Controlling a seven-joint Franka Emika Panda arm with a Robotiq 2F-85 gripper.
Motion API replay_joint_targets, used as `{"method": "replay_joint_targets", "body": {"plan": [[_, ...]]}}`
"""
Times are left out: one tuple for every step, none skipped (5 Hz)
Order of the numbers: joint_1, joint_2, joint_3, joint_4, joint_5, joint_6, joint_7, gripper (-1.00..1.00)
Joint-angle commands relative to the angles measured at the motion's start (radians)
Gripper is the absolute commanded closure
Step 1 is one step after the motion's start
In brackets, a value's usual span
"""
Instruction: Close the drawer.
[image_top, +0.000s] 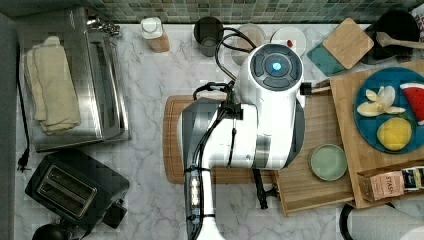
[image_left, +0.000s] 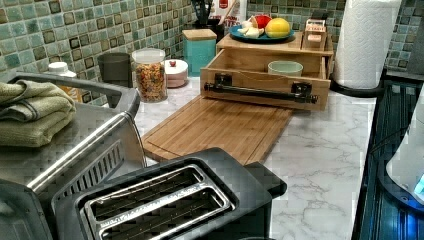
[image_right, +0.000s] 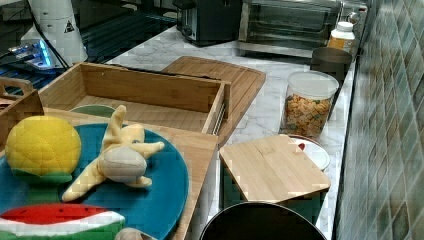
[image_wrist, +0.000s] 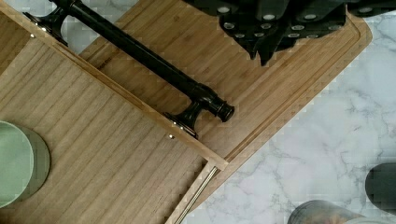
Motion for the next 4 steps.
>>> {"method": "replay_joint_targets", "body": {"plan": [[-0.006,0.0,-0.001,-0.007,0.0,0.0,0.0,1.0],[0.012,-0.02,0.012,-0.049,0.014,0.012,-0.008,1.0],[0.029,-0.077,0.032,-0.137,0.086,0.087,-0.052,1.0],[0.062,-0.127,0.057,-0.217,0.131,0.154,-0.063,1.0]]}}
